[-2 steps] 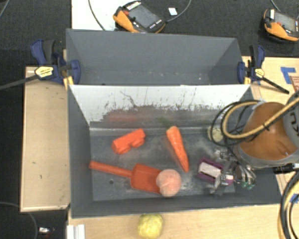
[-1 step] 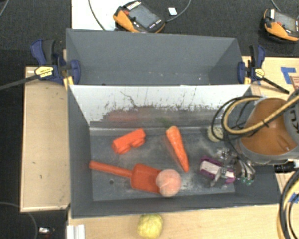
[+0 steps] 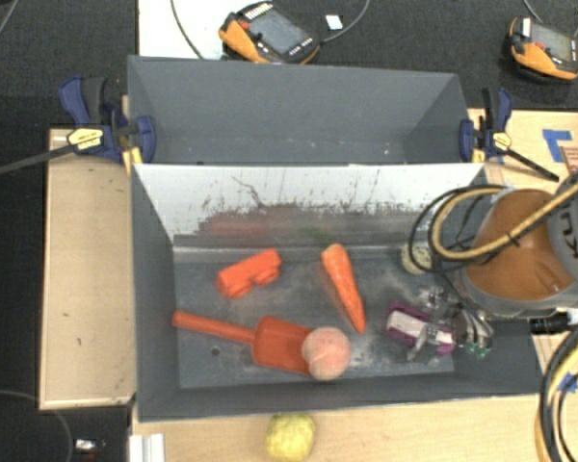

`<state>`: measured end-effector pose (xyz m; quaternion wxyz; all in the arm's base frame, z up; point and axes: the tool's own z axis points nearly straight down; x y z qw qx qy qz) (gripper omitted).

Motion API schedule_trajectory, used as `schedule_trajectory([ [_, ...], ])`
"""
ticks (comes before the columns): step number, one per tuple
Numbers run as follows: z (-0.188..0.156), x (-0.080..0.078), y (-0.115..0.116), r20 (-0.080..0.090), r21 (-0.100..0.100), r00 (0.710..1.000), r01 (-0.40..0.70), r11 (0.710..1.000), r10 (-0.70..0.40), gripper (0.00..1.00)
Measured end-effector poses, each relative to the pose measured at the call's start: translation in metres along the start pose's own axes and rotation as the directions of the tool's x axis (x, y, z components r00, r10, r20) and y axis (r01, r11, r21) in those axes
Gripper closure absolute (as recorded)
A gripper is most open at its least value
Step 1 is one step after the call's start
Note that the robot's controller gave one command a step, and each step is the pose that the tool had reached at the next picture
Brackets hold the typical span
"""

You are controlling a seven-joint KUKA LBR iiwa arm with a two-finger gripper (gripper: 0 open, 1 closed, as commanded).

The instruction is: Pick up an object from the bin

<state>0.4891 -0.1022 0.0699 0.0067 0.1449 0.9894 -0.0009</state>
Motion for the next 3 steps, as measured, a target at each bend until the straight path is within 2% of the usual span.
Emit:
schedule_trajectory([
  [1,-0.018,0.003,0.0,-0.011,0.0,1.0,0.002,1.0,-0.002,1.0],
  [3,-0.078,-0.001,0.0,-0.003,0.0,1.0,0.007,1.0,-0.007,1.0],
])
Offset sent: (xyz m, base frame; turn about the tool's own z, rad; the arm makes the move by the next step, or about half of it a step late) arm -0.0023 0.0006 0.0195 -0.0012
